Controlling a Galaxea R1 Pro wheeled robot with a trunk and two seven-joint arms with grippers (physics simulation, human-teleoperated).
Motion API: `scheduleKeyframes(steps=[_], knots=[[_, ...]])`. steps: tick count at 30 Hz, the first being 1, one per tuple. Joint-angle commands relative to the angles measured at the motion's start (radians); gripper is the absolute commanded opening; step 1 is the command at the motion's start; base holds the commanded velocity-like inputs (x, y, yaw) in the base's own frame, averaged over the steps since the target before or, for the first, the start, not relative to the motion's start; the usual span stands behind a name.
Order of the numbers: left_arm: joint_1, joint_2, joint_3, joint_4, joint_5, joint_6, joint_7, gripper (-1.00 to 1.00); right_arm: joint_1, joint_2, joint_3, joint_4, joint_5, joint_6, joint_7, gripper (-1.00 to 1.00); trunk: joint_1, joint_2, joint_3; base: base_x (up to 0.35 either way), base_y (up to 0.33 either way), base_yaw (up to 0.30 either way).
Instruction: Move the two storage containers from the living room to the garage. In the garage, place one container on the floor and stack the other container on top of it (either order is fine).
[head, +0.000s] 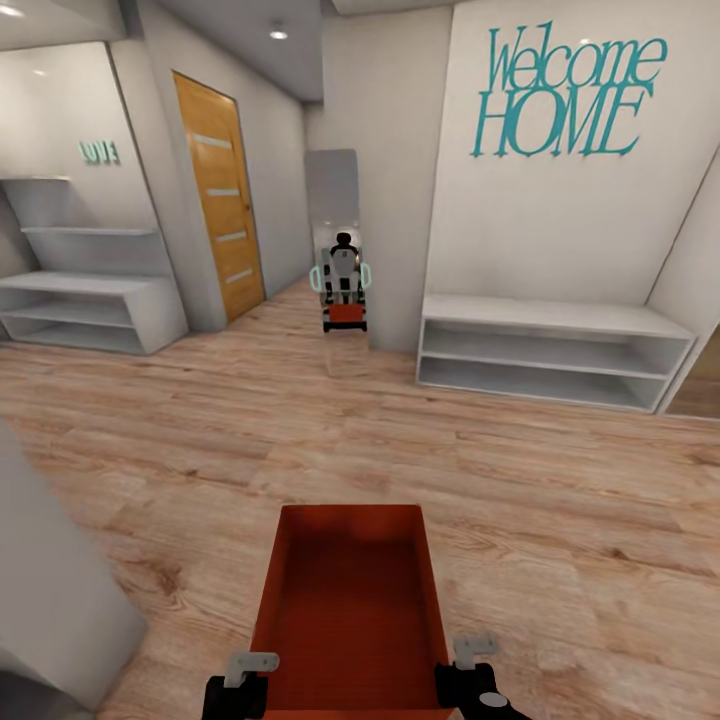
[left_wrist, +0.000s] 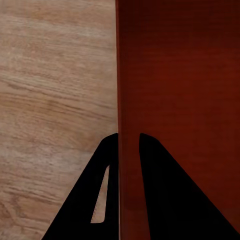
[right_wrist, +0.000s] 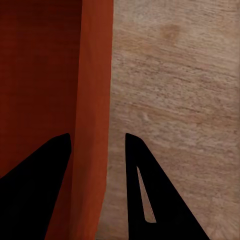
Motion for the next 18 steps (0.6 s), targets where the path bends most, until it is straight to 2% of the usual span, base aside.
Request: scheduleKeyframes(steps=[1, 18], knots=[[-0.001, 0.000, 0.028, 0.000, -0.012, -0.004, 0.013, -1.00, -0.001, 0.000, -0.001, 0.001, -0.004, -0.003, -0.009, -1.00, 0.000, 0.000, -0.001, 0.347, 0.000, 0.000], [-0.001, 0.000, 0.027, 0.000, -0.012, -0.004, 0.013, -1.00, -0.001, 0.000, -0.001, 0.001, -0.004, -0.003, -0.009, -1.00, 0.000, 0.000, -0.001, 0.347, 0.000, 0.000]])
